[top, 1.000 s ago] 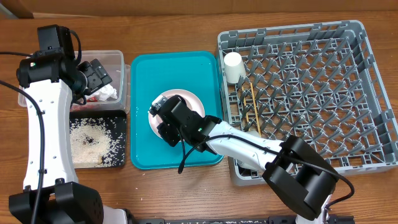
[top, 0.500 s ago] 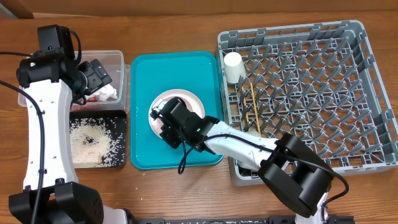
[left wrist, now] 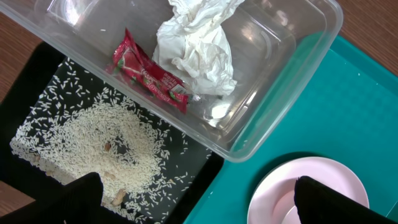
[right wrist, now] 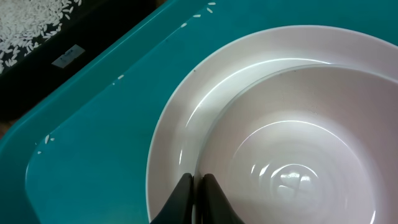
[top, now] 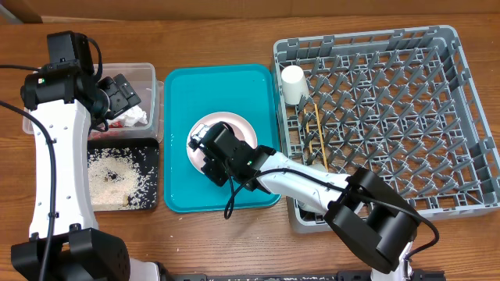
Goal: Sort waste into correct bins and load items into the dishwasher
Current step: 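Grip the pink plate rim with the right gripper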
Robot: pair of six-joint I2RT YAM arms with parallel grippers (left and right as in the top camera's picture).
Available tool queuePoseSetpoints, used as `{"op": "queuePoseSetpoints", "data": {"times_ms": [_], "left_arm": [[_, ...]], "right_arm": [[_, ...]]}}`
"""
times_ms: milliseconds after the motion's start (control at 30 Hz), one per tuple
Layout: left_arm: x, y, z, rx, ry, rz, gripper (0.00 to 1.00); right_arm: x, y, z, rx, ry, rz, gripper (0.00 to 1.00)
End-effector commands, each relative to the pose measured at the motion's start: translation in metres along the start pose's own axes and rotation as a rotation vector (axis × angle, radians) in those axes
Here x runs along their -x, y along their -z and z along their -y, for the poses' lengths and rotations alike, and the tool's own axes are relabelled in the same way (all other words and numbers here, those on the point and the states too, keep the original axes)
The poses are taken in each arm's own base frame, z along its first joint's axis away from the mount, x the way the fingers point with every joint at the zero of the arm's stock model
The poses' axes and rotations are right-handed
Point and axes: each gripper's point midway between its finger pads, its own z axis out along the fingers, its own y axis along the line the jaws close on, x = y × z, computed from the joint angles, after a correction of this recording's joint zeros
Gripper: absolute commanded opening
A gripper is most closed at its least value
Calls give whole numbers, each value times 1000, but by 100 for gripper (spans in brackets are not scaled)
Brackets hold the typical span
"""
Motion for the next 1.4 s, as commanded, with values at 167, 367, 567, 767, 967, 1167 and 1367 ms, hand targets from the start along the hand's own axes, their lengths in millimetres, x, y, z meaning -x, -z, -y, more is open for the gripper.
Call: {"op": "queuePoseSetpoints", "data": {"times_ms": [167,367,567,767,967,1167,1367], "left_arm": [[6,5,3,-11,13,18,100],[6,5,3,-11,13,18,100],[6,5,3,-11,13,18,100],[6,5,3,-11,13,18,100],[6,5,3,-11,13,18,100],[6,5,3,-11,13,18,100],[6,5,3,-11,13,18,100]], "right_arm": [[2,8,-1,6,-16,-3,4],[-1,8,-1,5,-17,-14,6],[-1,8,-1,5,-18,-16,14],[-5,8,0,4,-19,-29,15],[-10,8,0,3,-21,-50,19],[-10,8,0,3,-21,-52,24],[-12,8,0,2,-21,-59,24]]}}
